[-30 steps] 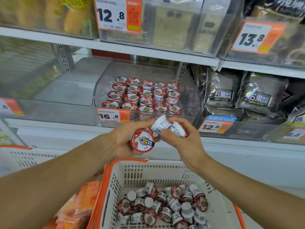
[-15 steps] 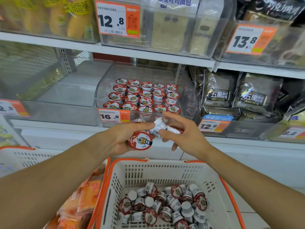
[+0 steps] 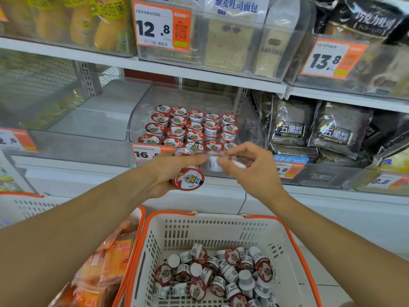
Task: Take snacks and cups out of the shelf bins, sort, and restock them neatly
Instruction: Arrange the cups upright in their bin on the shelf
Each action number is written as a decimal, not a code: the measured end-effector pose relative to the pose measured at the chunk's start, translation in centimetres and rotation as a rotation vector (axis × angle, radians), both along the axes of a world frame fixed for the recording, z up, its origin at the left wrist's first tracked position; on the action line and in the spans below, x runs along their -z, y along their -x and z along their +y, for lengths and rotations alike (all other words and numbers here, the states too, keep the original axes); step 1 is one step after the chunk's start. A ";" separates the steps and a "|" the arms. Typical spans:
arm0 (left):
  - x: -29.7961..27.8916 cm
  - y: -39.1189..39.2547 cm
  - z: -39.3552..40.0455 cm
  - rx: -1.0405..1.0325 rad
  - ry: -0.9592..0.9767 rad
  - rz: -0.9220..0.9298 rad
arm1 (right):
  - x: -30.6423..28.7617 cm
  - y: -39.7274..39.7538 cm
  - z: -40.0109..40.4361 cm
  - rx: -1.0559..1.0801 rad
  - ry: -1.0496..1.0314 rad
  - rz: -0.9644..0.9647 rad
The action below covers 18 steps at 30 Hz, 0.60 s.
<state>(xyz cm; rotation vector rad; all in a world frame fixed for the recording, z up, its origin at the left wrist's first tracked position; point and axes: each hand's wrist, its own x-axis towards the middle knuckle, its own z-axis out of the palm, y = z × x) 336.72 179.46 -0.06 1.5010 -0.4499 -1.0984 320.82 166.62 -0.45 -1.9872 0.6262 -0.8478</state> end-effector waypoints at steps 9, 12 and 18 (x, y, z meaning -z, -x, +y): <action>-4.7 -6.2 -1.8 -0.076 0.137 -0.003 | -1.6 -9.6 -8.6 0.132 0.335 0.535; -4.7 -7.4 -3.4 -0.058 0.187 0.004 | 0.2 -10.9 -10.3 0.161 0.243 0.554; -2.8 -10.0 -6.5 -0.072 0.210 -0.016 | -0.4 -10.3 -11.2 0.089 0.114 0.721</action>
